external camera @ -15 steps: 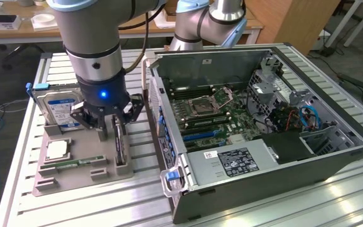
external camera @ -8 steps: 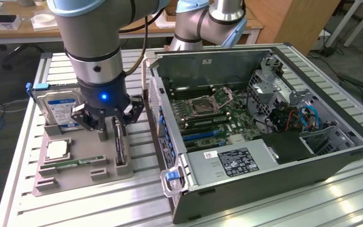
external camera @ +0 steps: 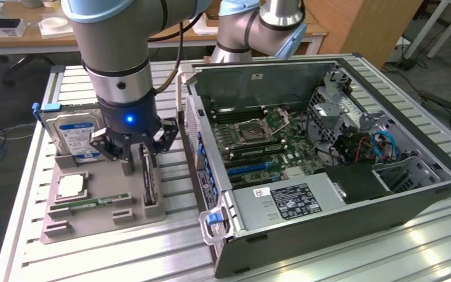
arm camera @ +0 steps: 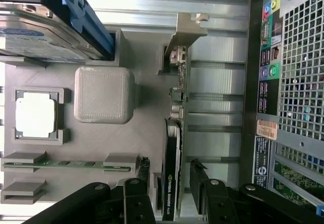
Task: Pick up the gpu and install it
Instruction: 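Pick up the gpu and move the gpu toward the slot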
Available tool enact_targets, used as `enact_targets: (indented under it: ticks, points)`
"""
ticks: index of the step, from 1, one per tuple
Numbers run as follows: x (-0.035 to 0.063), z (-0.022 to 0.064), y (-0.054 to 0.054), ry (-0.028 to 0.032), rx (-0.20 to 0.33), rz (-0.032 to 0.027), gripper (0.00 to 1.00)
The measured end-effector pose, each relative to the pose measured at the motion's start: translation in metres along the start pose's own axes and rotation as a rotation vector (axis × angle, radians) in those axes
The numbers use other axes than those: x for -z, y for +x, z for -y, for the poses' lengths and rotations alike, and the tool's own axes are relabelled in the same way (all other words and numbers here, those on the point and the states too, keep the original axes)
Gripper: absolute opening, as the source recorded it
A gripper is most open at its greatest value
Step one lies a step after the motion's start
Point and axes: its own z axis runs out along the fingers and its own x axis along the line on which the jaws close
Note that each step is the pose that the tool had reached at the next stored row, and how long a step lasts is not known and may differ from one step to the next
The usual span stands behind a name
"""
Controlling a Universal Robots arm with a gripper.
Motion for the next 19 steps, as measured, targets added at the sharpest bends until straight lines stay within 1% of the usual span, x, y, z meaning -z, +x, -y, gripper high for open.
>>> enact_targets:
  ticks: [12, 19]
  points:
    - [-0.0102, -0.0071, 0.0, 0.0001, 0.0, -0.0001, 0.45]
    - [-0.0175, -0.0087, 0.0, 0.0007, 0.0, -0.0001, 0.45]
